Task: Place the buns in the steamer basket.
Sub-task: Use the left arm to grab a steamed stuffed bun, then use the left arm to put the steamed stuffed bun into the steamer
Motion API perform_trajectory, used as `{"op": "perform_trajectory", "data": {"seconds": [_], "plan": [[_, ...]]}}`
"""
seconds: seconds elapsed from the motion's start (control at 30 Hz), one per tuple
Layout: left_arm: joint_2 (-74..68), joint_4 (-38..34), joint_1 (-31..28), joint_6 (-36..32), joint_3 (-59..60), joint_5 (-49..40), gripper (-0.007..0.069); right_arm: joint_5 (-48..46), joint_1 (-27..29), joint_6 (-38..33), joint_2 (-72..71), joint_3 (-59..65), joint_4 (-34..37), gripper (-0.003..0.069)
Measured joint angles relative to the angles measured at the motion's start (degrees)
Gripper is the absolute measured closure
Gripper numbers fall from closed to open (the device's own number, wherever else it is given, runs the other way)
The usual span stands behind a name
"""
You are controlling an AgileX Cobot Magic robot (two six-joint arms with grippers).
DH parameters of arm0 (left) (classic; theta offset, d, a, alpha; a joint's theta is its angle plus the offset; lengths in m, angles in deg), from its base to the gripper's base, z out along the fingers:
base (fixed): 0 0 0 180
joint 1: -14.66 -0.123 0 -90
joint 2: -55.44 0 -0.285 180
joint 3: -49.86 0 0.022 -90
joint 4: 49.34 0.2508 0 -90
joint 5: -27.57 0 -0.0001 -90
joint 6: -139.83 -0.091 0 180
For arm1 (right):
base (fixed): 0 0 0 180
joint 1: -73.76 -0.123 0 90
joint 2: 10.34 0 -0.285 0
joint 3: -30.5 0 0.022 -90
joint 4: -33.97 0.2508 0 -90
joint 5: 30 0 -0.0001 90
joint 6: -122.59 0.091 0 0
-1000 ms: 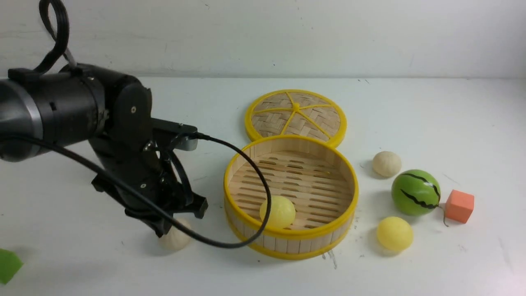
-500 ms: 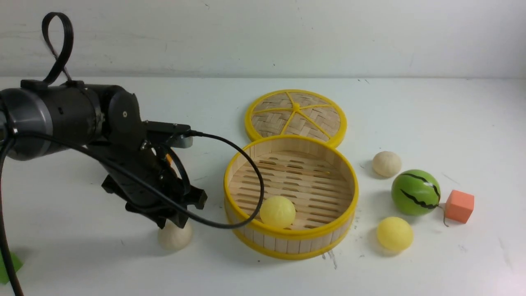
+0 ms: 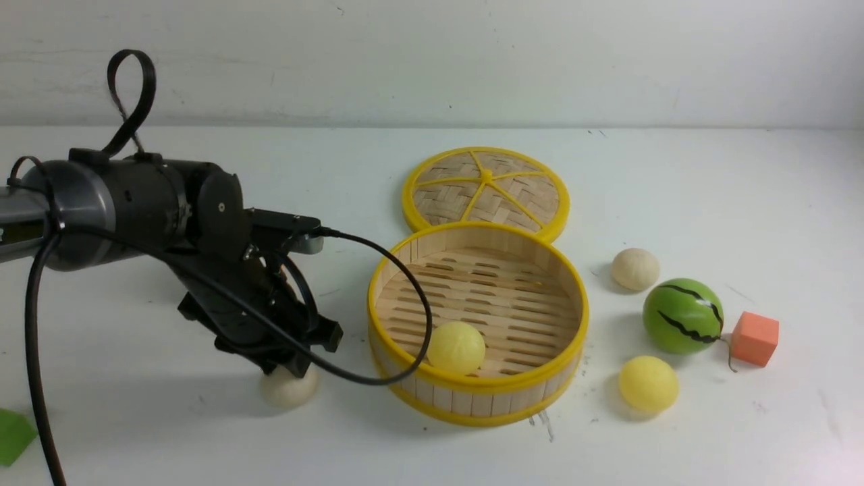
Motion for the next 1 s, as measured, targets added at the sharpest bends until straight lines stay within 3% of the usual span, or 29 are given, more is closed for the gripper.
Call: {"op": "perform_trajectory", "data": {"seconds": [0.17, 0.23, 0.4, 0.6, 0.87, 1.0], "plan": [[0.4, -0.4, 0.0, -0.1, 0.0, -2.3, 0.0611, 0.0, 0.0, 0.0, 0.0, 0.0, 0.0, 0.0418], [1.3, -0.8, 0.0, 0.3, -0.6, -4.7, 0.0634, 0.0, 0.0, 0.0, 0.0, 0.0, 0.0, 0.0418], [7.3, -0.7, 3.1, 1.3, -6.7, -12.0, 0.0636, 0.0, 0.0, 0.0, 0.0, 0.0, 0.0, 0.0418], [6.0, -1.7, 9.5, 1.0, -19.9, -12.8, 0.0636, 0.0, 0.0, 0.0, 0.0, 0.0, 0.0, 0.0418], [-13.3, -0.8, 10.3, 1.0, -36.4, -16.4, 0.062, 0.0, 0.0, 0.0, 0.0, 0.0, 0.0, 0.0418], [-22.0, 0.9, 10.3, 1.0, -43.4, -20.8, 0.0526, 0.0, 0.0, 0.0, 0.0, 0.0, 0.0, 0.0418]]}}
